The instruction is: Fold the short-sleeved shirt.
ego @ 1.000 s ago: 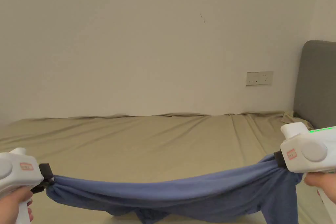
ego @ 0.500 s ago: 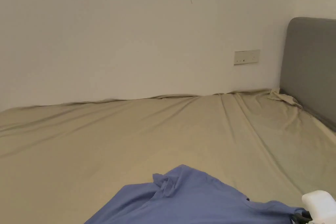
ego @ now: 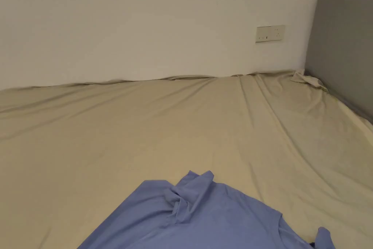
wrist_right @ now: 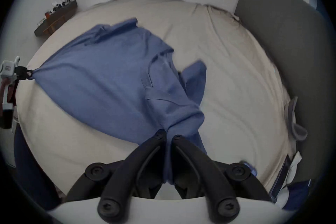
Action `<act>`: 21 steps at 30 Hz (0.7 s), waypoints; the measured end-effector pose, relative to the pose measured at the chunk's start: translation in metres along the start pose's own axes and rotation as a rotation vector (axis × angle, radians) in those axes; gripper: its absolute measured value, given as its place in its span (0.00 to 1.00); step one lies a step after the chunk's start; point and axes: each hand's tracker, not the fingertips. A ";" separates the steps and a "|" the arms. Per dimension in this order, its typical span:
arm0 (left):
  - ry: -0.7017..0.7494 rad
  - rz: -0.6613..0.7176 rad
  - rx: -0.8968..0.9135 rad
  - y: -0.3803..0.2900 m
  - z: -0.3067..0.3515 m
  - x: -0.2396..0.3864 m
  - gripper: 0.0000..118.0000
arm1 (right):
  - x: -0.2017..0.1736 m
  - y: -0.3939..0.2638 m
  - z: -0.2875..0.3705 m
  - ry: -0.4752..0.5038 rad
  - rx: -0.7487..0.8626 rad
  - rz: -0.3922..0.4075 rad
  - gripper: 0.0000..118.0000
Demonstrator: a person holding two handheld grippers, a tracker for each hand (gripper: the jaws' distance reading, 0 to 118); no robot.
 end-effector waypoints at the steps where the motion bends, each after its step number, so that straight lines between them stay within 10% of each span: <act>1: 0.019 -0.019 -0.006 -0.002 -0.006 0.000 0.02 | 0.003 -0.001 -0.010 0.009 -0.063 -0.029 0.04; 9: 0.186 -0.131 -0.008 -0.013 -0.042 0.006 0.02 | 0.009 -0.009 -0.043 0.035 -0.131 -0.069 0.04; 11: 0.227 -0.192 0.043 -0.018 -0.033 0.014 0.28 | 0.007 -0.005 -0.037 0.007 -0.104 -0.006 0.18; 12: 0.221 -0.242 0.066 -0.014 -0.023 0.018 0.61 | 0.006 -0.001 -0.028 -0.035 -0.105 0.019 0.33; 13: 0.174 -0.231 0.098 -0.014 -0.008 0.021 0.97 | 0.008 0.003 -0.017 -0.058 -0.094 0.025 0.75; 14: 0.107 -0.207 0.144 -0.011 0.012 0.025 1.00 | 0.011 0.008 0.000 -0.058 -0.056 0.006 0.99; 21: 0.074 -0.123 0.459 -0.061 0.105 0.070 1.00 | -0.027 0.038 0.145 0.083 0.421 -0.152 1.00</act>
